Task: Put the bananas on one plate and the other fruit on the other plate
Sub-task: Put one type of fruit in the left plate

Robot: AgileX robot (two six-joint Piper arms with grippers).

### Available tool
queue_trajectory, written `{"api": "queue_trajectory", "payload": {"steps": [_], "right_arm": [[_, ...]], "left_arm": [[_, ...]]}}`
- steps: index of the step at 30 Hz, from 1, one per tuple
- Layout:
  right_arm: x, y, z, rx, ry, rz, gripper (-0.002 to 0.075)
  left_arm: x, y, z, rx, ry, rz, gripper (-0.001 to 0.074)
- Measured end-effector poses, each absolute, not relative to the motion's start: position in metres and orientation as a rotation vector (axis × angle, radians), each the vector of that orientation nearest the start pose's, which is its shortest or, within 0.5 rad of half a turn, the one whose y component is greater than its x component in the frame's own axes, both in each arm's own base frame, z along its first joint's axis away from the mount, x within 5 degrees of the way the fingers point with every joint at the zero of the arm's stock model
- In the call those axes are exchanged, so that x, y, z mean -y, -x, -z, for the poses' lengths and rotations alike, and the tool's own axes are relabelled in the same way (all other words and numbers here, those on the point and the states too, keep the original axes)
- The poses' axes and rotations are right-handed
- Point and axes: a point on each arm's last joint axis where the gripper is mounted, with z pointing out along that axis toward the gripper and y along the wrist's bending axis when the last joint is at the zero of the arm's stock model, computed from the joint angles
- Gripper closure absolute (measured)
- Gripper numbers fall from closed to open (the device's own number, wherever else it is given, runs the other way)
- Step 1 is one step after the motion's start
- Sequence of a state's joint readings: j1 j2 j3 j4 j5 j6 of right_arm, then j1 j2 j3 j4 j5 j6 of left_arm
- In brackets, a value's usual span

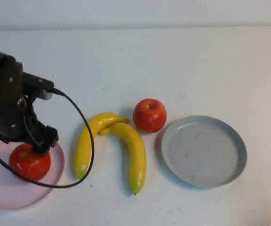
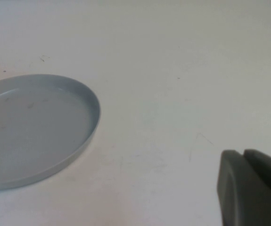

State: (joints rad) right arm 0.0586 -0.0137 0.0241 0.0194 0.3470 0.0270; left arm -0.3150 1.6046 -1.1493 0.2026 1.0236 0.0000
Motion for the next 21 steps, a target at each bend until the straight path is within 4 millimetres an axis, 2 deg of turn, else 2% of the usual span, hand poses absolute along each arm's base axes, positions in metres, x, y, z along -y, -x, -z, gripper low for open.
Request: {"api": "queue_trajectory", "payload": {"steps": [4,8,14,21], "right_arm": [[-0.004,-0.053,-0.175,-1.842,0.017,-0.079,0.0743],[-0.004,-0.053,-0.175,-1.842,0.017,-0.079,0.0743],[-0.004,-0.053,-0.175,-1.842,0.017,-0.079,0.0743],[-0.004,-0.053,-0.175,-1.842,0.017,-0.079,0.0743]], "left_arm": [[0.089,-0.299,-0.275,-2.804,-0.503,-0.068,0.0066],[0.109,-0.302,-0.294,-2.725,-0.567,0.072,0.0066],[0.156,-0.319,-0.299,-2.64,-0.74,0.126,0.0066],[0.21,-0.335,-0.288,-2.578,-0.944,0.141,0.0066]]}}
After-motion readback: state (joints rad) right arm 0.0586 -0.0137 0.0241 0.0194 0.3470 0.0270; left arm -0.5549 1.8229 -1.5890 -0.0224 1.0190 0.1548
